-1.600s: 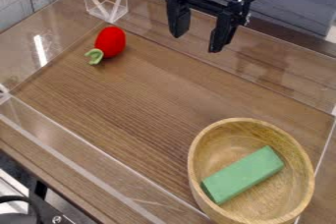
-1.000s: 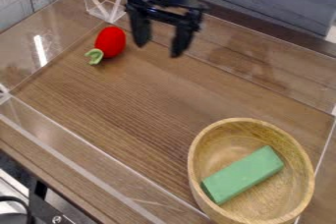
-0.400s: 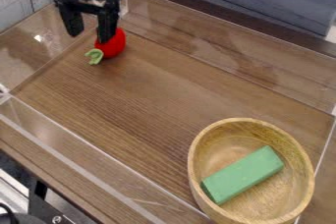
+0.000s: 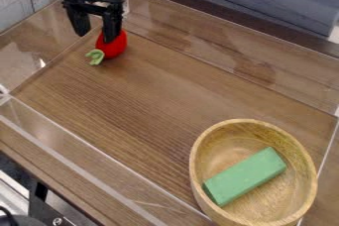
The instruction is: Move the red object to the right side of the table
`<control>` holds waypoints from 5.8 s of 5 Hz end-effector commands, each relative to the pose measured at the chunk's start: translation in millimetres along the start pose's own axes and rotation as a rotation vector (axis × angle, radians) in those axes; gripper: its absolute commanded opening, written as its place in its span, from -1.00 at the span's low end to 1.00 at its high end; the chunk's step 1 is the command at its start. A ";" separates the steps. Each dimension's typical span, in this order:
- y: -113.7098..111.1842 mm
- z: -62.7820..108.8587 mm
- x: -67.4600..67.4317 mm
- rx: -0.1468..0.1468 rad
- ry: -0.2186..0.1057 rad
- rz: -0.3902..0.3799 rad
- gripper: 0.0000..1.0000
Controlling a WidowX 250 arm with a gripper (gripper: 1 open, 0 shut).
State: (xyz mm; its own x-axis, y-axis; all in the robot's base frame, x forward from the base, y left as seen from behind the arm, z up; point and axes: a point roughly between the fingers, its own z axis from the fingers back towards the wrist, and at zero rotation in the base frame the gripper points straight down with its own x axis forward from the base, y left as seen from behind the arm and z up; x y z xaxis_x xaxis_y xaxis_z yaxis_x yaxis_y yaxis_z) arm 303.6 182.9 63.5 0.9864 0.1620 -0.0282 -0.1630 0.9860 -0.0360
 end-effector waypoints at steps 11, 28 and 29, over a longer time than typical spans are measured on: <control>-41.6 31.1 23.1 -0.032 -0.003 -0.074 1.00; -56.2 -14.4 59.4 -0.027 0.047 0.217 -1.00; -54.8 -22.5 58.7 -0.031 0.053 0.278 -1.00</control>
State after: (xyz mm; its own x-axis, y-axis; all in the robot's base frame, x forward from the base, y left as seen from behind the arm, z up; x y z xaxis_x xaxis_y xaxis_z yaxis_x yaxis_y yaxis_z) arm 369.7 133.0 38.0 0.9067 0.4064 -0.1126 -0.4140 0.9086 -0.0542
